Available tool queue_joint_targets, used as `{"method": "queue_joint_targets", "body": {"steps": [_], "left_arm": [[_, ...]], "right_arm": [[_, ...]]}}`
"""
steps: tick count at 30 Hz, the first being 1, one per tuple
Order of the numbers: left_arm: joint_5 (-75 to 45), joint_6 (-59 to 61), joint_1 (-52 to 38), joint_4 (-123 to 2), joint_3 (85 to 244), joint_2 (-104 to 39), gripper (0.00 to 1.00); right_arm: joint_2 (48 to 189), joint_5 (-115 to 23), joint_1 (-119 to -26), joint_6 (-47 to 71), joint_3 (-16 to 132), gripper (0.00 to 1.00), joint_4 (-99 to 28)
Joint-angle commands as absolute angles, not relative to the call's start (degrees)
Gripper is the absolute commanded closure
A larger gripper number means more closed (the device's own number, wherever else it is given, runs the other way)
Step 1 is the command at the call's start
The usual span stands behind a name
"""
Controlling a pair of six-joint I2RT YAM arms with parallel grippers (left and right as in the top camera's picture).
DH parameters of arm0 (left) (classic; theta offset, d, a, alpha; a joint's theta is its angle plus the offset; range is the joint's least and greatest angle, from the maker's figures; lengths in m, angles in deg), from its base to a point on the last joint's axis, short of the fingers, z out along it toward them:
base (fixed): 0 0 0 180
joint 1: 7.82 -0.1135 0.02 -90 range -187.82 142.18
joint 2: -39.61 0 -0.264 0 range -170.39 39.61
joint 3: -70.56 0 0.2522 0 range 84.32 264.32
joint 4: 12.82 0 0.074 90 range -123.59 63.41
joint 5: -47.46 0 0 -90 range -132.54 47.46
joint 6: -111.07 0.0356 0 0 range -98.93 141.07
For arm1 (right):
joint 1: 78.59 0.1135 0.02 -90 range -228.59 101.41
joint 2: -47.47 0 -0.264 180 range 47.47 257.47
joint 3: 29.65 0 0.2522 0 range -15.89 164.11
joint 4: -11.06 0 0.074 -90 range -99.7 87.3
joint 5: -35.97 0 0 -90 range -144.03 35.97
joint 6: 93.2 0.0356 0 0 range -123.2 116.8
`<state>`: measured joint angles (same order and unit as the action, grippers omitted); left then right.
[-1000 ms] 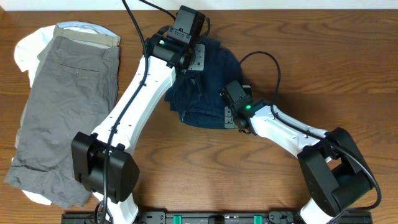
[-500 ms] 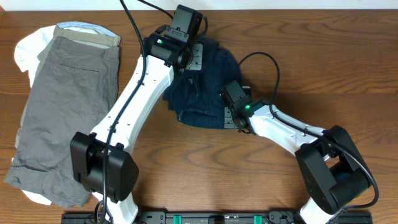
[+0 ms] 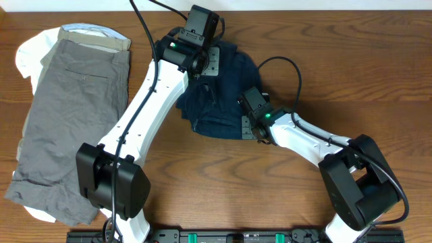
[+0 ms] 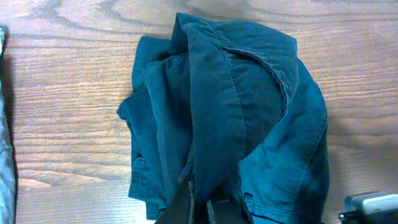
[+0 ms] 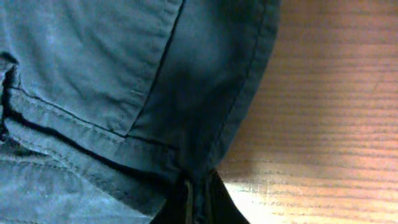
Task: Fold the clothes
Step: 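Lift and stretch the navy shorts between both grippers, then lay them flat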
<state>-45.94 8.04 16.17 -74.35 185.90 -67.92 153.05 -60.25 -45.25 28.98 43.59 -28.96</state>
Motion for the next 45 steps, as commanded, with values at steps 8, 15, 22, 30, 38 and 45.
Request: {"method": "queue_joint_targets", "body": {"steps": [8,15,22,30,38,45], "left_arm": [[-46.5,11.4,11.6,-74.8,186.1,-60.5,0.94],[-46.4,11.4,5.8,-74.6,186.1,-45.9,0.94],[-45.8,11.4,5.1,-74.0,186.1,-32.1,0.94],[-36.0,11.3,5.1,-75.4,186.1,-22.9,0.94],[-31.9,8.9,5.2,-81.9,186.1,-20.3,0.94],[-31.0,7.8,5.1,-88.0,186.1,-19.9,0.94]], "right_arm": [[144.1,-57.6,-51.2,24.1,47.3,0.99,-37.0],[127.9,-52.8,-63.6,12.9,57.5,0.99,-47.8],[118.1,-47.5,-73.4,7.9,69.9,0.99,-56.6],[110.9,-47.8,-74.5,7.4,82.1,0.99,-69.6],[105.6,-51.0,-74.5,7.5,90.7,0.99,-80.0],[104.6,-53.4,-74.5,7.5,97.2,0.98,-87.0]]}}
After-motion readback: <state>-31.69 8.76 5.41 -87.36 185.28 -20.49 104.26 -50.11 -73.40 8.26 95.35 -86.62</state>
